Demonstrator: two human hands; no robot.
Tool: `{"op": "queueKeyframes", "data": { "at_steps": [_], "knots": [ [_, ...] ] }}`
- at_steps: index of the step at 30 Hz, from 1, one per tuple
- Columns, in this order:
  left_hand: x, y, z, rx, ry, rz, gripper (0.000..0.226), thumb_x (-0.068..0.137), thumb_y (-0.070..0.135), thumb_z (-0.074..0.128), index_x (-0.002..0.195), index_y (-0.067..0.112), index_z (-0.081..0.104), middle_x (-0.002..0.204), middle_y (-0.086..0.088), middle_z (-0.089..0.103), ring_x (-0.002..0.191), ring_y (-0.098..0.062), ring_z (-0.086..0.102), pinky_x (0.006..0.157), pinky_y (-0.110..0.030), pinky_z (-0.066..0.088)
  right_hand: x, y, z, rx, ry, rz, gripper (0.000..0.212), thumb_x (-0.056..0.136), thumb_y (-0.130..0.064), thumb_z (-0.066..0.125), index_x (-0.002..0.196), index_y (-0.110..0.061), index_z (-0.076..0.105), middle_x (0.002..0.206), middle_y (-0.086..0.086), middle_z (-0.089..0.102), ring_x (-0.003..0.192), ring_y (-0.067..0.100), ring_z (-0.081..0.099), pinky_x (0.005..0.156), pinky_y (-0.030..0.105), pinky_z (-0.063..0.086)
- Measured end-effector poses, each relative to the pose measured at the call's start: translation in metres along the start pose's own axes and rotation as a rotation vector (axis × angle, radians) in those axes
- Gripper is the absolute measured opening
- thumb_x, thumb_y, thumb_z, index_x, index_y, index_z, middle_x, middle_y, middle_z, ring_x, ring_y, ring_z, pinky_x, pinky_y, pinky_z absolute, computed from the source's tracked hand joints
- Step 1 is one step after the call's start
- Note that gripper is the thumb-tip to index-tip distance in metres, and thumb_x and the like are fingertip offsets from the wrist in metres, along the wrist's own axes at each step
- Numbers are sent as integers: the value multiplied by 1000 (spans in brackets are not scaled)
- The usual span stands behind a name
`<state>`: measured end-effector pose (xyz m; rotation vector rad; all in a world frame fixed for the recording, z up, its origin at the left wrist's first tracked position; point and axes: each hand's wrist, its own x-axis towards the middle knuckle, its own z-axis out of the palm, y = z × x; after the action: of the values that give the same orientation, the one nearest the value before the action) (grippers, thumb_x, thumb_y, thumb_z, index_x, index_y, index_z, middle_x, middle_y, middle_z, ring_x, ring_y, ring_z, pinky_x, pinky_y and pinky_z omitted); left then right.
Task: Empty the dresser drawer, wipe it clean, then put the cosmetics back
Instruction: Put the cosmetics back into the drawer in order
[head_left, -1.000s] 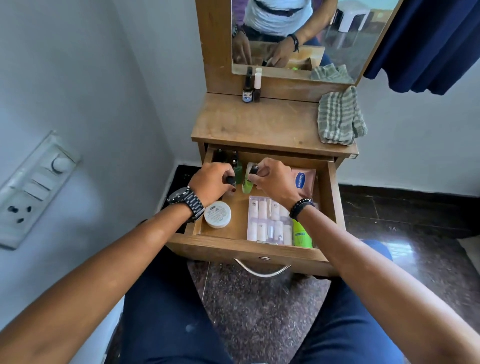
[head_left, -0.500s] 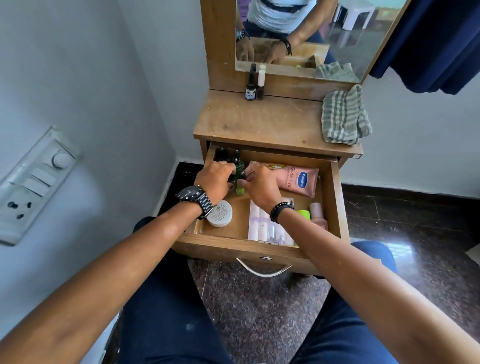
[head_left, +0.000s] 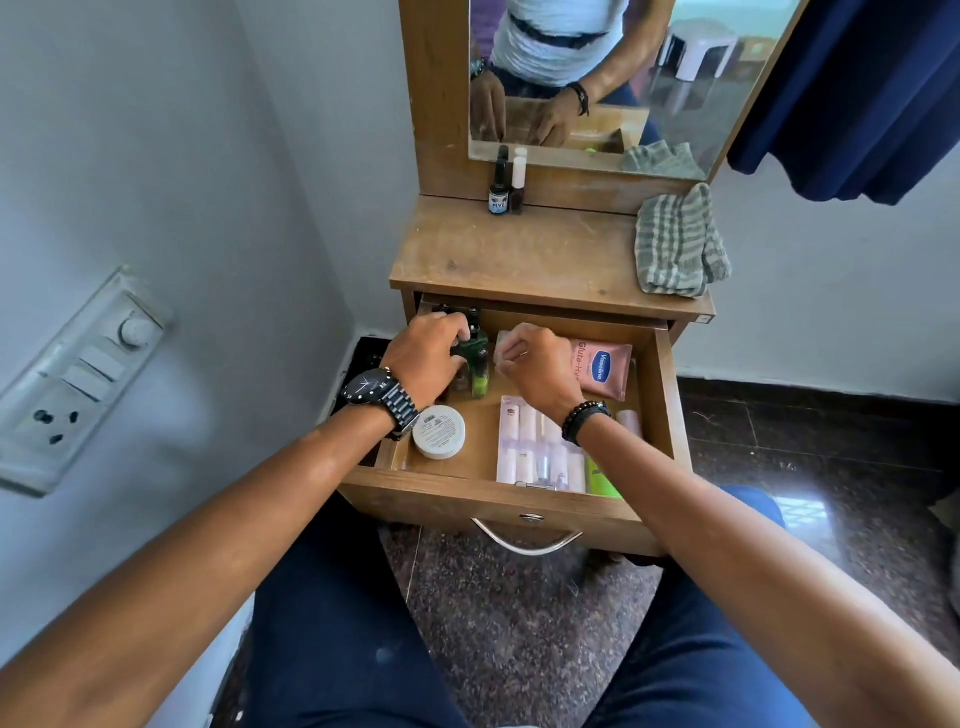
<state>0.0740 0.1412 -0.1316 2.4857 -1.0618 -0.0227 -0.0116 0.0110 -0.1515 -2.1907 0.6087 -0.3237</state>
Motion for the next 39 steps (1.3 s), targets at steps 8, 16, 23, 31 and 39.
{"op": "queueKeyframes", "data": {
  "at_steps": [8,16,23,31,39],
  "knots": [
    [31,25,-34,-148,108,66,21,74,10,75,93,11,66,89,-4,67,78,-14,59,71,-29,53,28,-27,-41,165,87,-28,8,80,-2,69,86,-5,66,72,-5,61,63,3,56,55,5,44],
    [98,30,-47,-127,186,46,24,84,14,65,108,13,62,98,-5,66,85,-16,62,75,-29,53,92,-44,-62,102,207,-50,12,80,-6,69,89,-14,67,86,2,67,77,10,59,70,16,47],
    [162,25,-39,-57,173,47,39,90,11,54,128,13,49,127,-12,52,115,-26,52,91,-33,44,147,-63,-70,7,237,-135,32,88,-6,58,120,-10,59,81,-4,56,83,13,56,80,28,46],
    [196,20,-23,-51,197,63,29,89,5,49,116,10,57,108,-12,56,96,-25,56,72,-26,40,181,-52,-52,-191,262,-250,18,90,-13,51,90,-12,69,81,8,69,75,24,63,68,39,51],
    [176,17,-20,-148,292,53,15,82,0,61,95,6,61,94,-12,68,86,-25,63,72,-37,52,162,-46,-59,-45,322,-177,9,82,-3,58,90,-7,60,86,9,66,77,20,59,75,36,51]
  ]
}}
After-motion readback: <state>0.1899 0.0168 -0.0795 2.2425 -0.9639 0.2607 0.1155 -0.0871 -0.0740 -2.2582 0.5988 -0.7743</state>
